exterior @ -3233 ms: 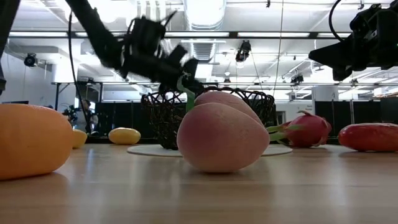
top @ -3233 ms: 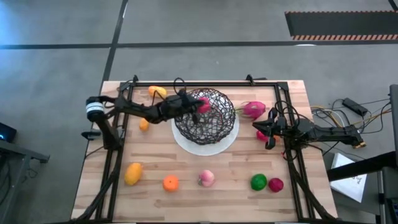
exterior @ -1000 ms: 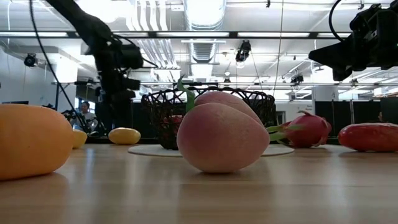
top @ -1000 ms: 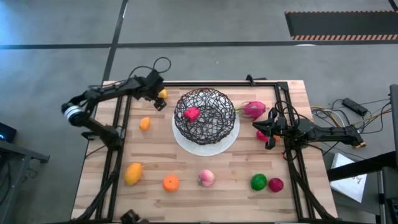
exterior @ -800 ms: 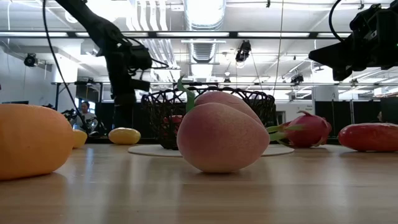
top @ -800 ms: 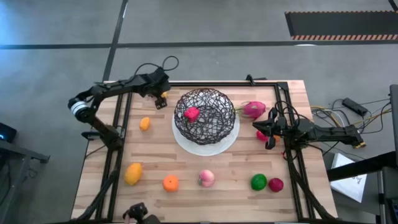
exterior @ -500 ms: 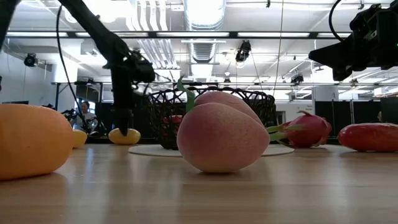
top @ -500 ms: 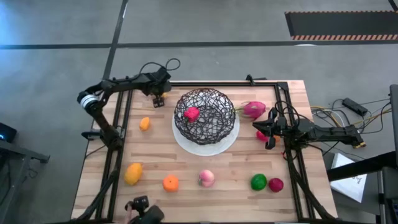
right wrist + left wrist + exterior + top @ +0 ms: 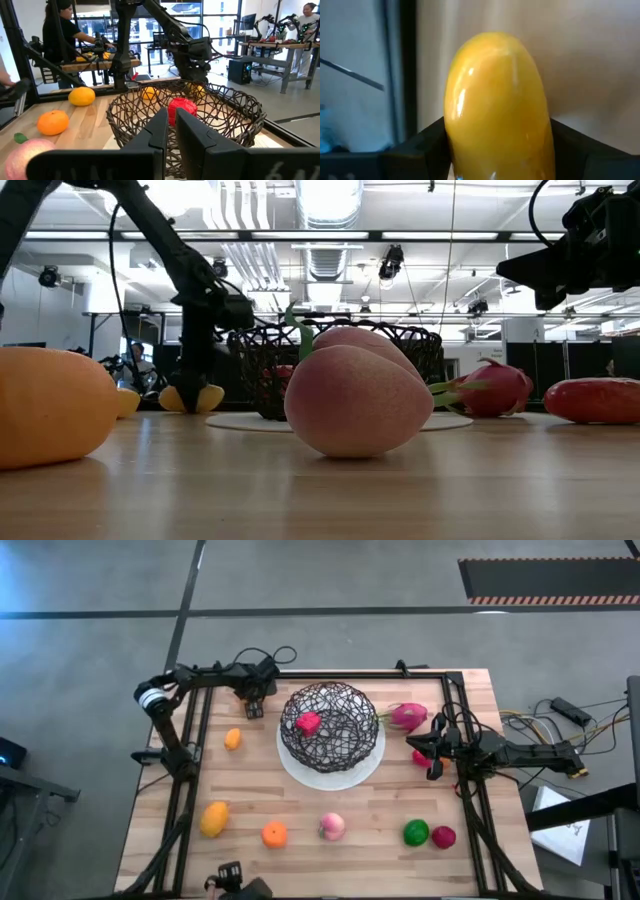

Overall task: Build produce basket
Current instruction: Put the yellow mango into the wire basket

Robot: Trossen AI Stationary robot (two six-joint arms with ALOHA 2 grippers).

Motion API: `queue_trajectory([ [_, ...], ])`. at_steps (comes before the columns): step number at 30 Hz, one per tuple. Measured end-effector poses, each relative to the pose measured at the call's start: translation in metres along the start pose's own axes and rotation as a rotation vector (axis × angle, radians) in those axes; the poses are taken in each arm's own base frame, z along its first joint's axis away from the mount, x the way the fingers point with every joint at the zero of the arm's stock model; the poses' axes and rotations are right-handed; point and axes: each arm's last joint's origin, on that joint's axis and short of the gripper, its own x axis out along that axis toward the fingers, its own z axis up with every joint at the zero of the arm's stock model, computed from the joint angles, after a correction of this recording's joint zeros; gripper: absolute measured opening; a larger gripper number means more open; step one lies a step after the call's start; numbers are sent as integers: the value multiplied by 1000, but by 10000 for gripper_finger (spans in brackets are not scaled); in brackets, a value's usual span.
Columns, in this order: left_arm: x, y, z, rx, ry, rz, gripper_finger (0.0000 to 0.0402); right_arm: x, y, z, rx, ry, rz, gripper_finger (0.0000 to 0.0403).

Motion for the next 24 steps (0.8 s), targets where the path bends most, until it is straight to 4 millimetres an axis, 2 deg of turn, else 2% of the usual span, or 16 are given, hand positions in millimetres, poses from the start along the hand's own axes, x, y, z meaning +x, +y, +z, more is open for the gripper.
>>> queue_trajectory([
  [6,-45,-14,-4,-82,-63,12,225,0,0,0,0,0,0,28],
  [12,-111,-31,-15,-197,-218,112,225,0,0,0,0,0,1,28],
  [16,-157,-41,-27,-315,-432,136,225,0,0,0,0,0,0,28],
  [20,-194,-52,-28,-440,-719,5,225,0,0,0,0,0,0,28],
  [24,-218,-66,-12,-489,-988,-214,225,0,0,0,0,0,0,28],
])
